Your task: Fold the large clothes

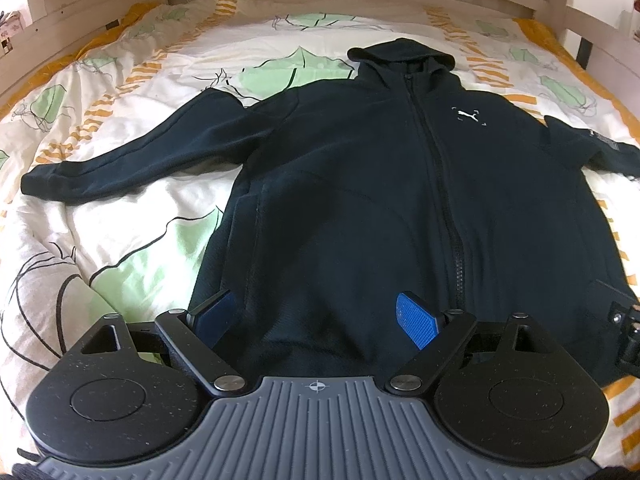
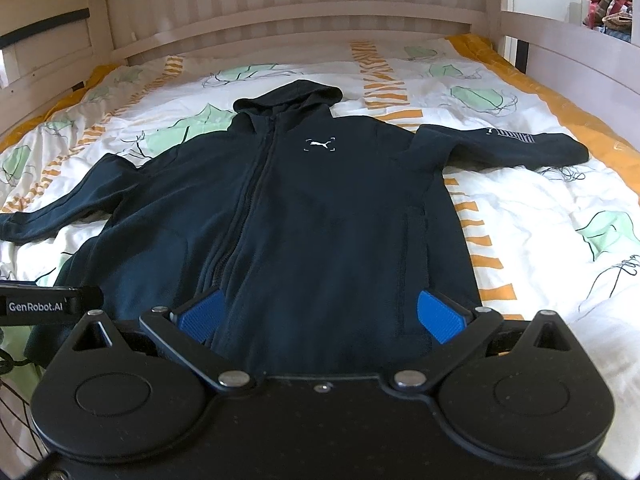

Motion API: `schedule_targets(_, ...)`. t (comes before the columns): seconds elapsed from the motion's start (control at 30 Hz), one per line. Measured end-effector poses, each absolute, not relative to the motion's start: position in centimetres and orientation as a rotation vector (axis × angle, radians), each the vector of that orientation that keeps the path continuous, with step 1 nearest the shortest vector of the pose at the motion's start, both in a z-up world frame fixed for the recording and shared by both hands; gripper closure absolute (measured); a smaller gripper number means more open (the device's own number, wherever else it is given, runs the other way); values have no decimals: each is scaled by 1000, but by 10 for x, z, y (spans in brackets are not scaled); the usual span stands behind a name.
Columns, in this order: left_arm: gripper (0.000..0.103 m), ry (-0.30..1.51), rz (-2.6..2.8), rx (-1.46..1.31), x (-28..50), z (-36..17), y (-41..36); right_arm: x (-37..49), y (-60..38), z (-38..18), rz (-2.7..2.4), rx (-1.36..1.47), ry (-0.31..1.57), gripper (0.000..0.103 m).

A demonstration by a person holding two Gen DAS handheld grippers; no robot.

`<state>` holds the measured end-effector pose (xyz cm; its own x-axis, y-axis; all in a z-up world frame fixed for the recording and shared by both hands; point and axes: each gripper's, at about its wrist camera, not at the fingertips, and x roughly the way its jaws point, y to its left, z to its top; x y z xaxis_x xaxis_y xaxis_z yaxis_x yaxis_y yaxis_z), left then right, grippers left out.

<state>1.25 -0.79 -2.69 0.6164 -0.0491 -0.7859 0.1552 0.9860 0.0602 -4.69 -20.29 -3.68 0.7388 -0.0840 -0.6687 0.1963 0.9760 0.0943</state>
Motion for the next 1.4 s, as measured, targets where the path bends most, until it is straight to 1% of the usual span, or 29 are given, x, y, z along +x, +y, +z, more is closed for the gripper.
schedule_targets(0.97, 16, 890, -150, 108, 13, -28, -7, -45, -207, -38, -161, 190, 717, 1)
schedule_targets(1.4, 16, 860, -181, 96, 25, -25, -4, -26, -203, -32, -136, 179, 689, 1)
